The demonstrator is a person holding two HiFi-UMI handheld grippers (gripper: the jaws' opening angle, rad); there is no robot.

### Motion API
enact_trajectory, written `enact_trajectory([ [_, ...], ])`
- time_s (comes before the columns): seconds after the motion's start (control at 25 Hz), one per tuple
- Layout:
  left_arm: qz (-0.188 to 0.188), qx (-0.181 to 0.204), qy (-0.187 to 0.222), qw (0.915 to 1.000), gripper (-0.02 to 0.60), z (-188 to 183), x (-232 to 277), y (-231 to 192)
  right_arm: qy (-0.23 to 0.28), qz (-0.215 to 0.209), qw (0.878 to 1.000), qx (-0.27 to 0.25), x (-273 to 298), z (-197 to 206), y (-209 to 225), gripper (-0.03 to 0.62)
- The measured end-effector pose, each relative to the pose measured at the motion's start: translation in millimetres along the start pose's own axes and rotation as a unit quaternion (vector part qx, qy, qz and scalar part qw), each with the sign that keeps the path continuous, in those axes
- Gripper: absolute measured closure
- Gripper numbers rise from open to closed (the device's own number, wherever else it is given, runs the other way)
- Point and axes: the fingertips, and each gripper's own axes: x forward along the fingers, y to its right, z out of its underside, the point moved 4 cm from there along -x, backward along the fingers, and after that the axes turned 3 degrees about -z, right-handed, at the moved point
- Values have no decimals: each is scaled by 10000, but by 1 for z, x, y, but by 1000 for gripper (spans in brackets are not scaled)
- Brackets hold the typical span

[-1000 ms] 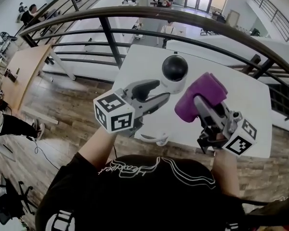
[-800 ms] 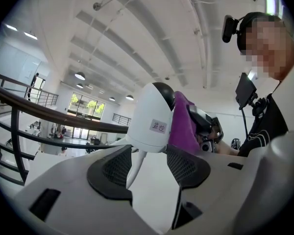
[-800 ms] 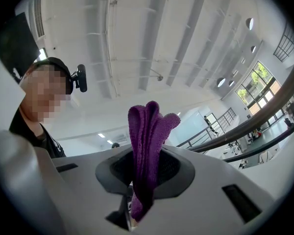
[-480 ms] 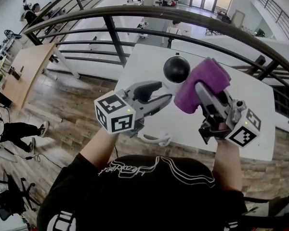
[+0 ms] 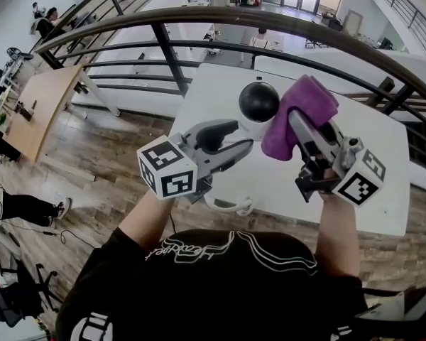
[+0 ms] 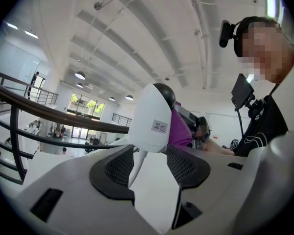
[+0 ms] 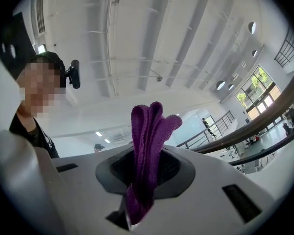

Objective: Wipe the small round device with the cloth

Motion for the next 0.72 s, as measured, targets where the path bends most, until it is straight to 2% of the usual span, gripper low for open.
enact_trajectory([
  [0.72,76,-97,12,9999,364,-2,1,-4,-311,268,9981,455,-6,41,50,533],
])
